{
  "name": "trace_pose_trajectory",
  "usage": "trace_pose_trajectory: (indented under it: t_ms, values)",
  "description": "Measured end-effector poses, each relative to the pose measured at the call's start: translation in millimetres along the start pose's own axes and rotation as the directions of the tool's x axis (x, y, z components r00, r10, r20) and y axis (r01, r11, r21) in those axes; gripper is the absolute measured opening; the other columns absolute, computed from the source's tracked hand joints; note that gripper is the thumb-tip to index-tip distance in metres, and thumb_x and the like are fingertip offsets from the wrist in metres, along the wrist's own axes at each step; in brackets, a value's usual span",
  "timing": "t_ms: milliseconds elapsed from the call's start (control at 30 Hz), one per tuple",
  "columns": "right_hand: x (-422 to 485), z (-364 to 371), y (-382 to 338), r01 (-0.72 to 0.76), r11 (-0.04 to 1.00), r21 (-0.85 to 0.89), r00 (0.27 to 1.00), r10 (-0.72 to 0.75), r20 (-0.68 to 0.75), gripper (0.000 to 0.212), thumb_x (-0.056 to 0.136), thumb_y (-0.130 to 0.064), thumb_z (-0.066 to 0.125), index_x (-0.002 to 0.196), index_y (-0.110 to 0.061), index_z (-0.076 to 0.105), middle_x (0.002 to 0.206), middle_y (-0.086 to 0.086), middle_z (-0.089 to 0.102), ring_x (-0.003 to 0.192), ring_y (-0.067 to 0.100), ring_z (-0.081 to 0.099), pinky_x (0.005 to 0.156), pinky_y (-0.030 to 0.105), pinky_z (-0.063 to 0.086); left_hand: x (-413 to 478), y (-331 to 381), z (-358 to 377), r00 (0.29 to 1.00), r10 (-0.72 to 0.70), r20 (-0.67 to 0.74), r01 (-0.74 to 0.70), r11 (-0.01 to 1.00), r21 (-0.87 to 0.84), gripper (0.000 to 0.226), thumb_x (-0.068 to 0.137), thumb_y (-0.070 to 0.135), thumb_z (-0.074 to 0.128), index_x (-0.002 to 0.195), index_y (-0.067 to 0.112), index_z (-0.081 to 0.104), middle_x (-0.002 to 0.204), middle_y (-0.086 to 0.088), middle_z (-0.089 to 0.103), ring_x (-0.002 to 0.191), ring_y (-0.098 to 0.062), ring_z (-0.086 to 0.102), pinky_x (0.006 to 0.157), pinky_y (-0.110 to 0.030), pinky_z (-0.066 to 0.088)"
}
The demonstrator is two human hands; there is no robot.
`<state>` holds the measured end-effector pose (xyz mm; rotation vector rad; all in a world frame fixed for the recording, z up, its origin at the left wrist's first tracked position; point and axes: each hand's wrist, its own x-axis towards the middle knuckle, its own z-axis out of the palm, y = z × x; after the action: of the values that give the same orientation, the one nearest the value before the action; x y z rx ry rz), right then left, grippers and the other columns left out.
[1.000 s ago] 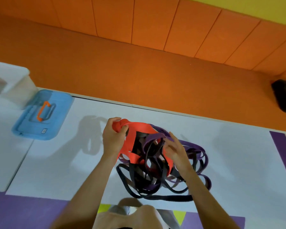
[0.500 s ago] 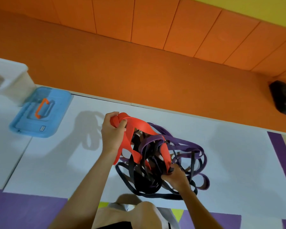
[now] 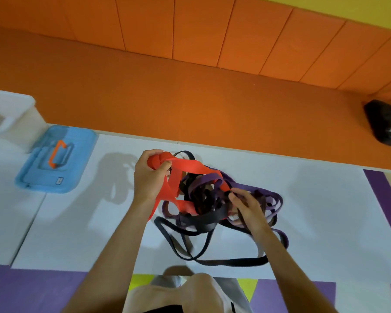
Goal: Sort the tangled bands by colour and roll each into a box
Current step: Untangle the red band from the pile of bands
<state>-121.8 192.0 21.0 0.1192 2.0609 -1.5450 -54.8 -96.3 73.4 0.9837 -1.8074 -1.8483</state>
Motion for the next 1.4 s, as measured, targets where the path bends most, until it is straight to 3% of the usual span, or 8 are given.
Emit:
trace_pose_trajectory:
  t_ms: [233,367,500,667,1000,1133,1300,1400]
  values:
    - [-9.2,15.4,11.8,-0.085,0.996,-0.039,0.996,0.086,0.017,0.066,0.095,-0.001,0.074,0.153,-0.02,0.05,0.143,0.004,0.064,0.128,0.026,0.065,0.103,0.039,0.056,-6.8,-5.5,-3.6,1.0,0.008,0.006,-0.008,1.0,0.009,0.028,0.091,0.012,0.077,0.114,0.027,0.069,0.109,0.005,0.074,0.095,-0.013,0.072,0.077,-0.022,0.054]
    - [-14.2,21.1,-27.4,0.125,0.981,0.147,0.984,-0.141,0.11,0.042,0.094,-0.002,0.076,0.131,-0.021,0.07,0.126,-0.001,0.075,0.108,0.02,0.075,0.089,0.034,0.063,-12.4,-8.5,-3.2,0.999,0.02,-0.045,-0.02,1.0,-0.006,0.023,0.096,0.024,0.076,0.117,0.028,0.067,0.113,0.012,0.07,0.095,0.002,0.068,0.077,-0.015,0.053]
    - [0.2,32.2,-32.6,0.163,0.953,-0.255,0.987,-0.156,0.045,0.022,0.097,0.0,0.068,0.092,-0.021,0.067,0.095,-0.001,0.066,0.088,0.018,0.059,0.086,0.039,0.047,-16.6,-8.1,-3.9,0.999,0.007,-0.041,-0.008,0.999,-0.032,0.021,0.1,0.029,0.073,0.119,0.028,0.064,0.087,0.029,0.07,0.071,0.011,0.066,0.062,-0.012,0.052]
    - [9.9,56.9,11.4,-0.042,0.765,-0.643,0.985,0.141,0.102,0.077,0.09,-0.04,0.08,0.156,-0.022,0.044,0.148,0.006,0.046,0.135,0.031,0.054,0.112,0.04,0.046,-18.5,-5.3,-6.6,1.0,0.011,-0.022,-0.012,0.999,-0.036,0.022,0.098,0.018,0.073,0.117,0.026,0.066,0.092,0.015,0.074,0.07,0.006,0.068,0.064,-0.011,0.051]
    - [2.8,50.3,28.4,0.205,0.603,-0.771,0.956,0.046,0.291,0.021,0.08,-0.024,0.08,0.097,-0.021,0.068,0.089,-0.008,0.062,0.085,0.015,0.063,0.079,0.035,0.054,-15.8,-8.7,-22.8,1.0,-0.022,0.02,0.022,1.0,0.003,0.021,0.096,0.019,0.075,0.113,0.026,0.067,0.093,0.013,0.076,0.075,-0.004,0.074,0.075,-0.025,0.053]
    - [2.9,10.4,18.6,0.209,0.588,-0.782,0.953,0.057,0.298,0.022,0.076,-0.026,0.085,0.089,-0.025,0.067,0.1,-0.004,0.054,0.084,0.01,0.06,0.07,0.015,0.043,-8.3,-10.8,-30.4,0.995,-0.037,-0.094,0.034,0.999,-0.032,0.022,0.094,0.026,0.078,0.114,0.029,0.068,0.106,0.017,0.07,0.101,-0.011,0.07,0.091,-0.033,0.057]
    - [12.1,-15.5,1.0,0.016,0.182,-0.983,0.91,0.404,0.09,0.032,0.084,-0.021,0.084,0.111,-0.012,0.069,0.109,0.006,0.071,0.102,0.027,0.07,0.094,0.038,0.057,-2.9,-13.7,-37.4,0.993,-0.037,-0.11,0.036,0.999,-0.007,0.023,0.093,0.024,0.078,0.113,0.031,0.069,0.104,0.023,0.069,0.097,0.004,0.066,0.092,-0.03,0.056]
    - [14.2,-0.9,-7.7,-0.037,0.207,-0.978,0.966,0.257,0.018,0.028,0.091,-0.014,0.075,0.118,-0.014,0.068,0.115,0.006,0.073,0.108,0.028,0.07,0.097,0.044,0.057,-4.1,-18.6,-36.2,0.997,-0.055,-0.061,0.057,0.998,0.029,0.023,0.093,0.026,0.079,0.113,0.031,0.069,0.11,0.017,0.07,0.108,-0.009,0.067,0.095,-0.035,0.056]
